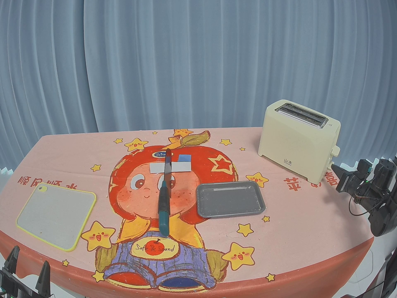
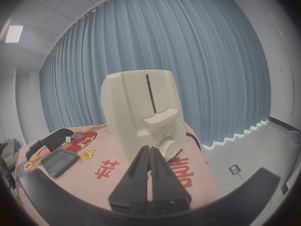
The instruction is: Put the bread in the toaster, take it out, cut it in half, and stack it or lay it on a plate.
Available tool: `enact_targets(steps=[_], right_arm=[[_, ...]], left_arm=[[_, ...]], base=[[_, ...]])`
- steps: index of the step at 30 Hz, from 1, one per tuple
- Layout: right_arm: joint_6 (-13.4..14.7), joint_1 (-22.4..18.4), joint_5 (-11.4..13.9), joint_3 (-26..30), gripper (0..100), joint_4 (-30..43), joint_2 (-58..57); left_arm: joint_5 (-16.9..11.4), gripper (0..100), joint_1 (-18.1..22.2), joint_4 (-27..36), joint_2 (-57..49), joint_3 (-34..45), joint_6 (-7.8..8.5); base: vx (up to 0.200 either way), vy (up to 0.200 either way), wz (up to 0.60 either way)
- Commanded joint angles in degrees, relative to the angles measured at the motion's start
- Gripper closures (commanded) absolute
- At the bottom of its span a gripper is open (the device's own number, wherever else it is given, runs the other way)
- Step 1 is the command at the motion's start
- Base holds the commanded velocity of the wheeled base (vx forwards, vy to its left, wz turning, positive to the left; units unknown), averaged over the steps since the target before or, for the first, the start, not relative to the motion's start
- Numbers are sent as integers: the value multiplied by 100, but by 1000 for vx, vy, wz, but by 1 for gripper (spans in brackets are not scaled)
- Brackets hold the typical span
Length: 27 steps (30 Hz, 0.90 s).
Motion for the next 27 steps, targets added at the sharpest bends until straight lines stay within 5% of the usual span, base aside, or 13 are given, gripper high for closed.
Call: enact_targets(steps=[1, 27], right_arm=[[-8, 51, -4, -156, 100, 58, 71], [-8, -125, -39, -314, 100, 58, 317]], left_arm=[[1, 0, 2, -2, -93, 101, -2], [1, 0, 2, -2, -93, 101, -2]], base=[[0, 0, 0], [0, 0, 0]])
